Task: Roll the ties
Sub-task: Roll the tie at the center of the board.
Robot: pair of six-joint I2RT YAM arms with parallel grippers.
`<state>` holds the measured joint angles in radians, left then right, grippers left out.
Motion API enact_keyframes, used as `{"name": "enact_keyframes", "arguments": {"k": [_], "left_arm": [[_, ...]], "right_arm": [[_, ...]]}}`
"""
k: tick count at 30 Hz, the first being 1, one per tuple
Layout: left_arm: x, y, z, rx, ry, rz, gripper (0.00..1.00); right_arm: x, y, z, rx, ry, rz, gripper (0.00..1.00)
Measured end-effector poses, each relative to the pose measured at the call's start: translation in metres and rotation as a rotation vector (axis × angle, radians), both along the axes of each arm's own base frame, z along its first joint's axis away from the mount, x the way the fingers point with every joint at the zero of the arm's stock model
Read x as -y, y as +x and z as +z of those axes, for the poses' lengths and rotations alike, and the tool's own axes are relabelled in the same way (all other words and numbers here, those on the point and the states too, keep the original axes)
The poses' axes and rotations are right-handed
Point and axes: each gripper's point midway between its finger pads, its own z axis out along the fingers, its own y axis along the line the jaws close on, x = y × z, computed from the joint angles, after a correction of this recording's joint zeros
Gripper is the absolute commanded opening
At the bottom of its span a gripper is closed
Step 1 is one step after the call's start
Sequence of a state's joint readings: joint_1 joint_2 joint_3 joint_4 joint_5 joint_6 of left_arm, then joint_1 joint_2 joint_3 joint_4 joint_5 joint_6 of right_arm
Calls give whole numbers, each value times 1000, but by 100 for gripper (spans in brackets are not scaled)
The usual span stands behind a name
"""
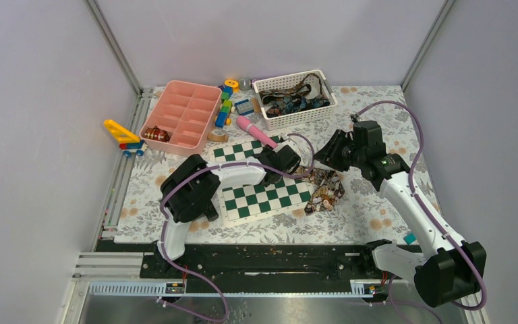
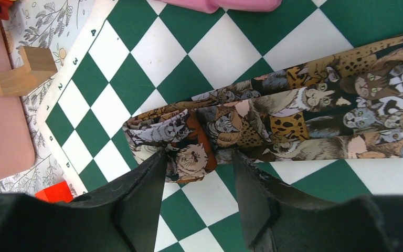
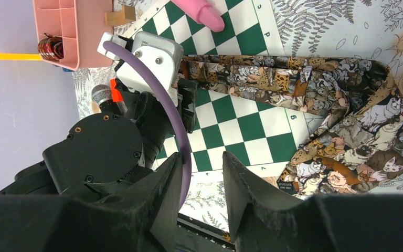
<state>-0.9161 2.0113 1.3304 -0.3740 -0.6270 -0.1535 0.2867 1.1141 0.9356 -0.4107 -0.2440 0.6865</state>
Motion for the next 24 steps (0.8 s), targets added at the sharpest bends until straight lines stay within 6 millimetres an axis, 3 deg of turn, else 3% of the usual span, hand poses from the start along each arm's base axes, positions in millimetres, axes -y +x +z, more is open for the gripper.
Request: {"name": "enact_keyframes", "arguments": {"k": [3, 6, 13, 15, 19, 24], "left_arm": [[2, -1, 3, -3, -15, -2, 52], [5, -1, 12, 1, -41, -4, 51], [12, -1, 22, 8, -85, -14, 52], [13, -1, 22, 5, -92, -15, 52], [15, -2, 32, 15, -120, -17, 54], [18, -4, 70, 54, -236, -31, 54]], "right_arm": [[0, 1, 5, 8, 2, -1, 42], [0, 8, 26, 50, 5, -12, 43], [-3, 32, 136, 307, 76, -28, 50], [-2, 33, 155, 354, 88, -35, 50], [7, 34, 154, 355, 75, -86, 49], [30, 39, 118, 271, 20, -210, 49]]}}
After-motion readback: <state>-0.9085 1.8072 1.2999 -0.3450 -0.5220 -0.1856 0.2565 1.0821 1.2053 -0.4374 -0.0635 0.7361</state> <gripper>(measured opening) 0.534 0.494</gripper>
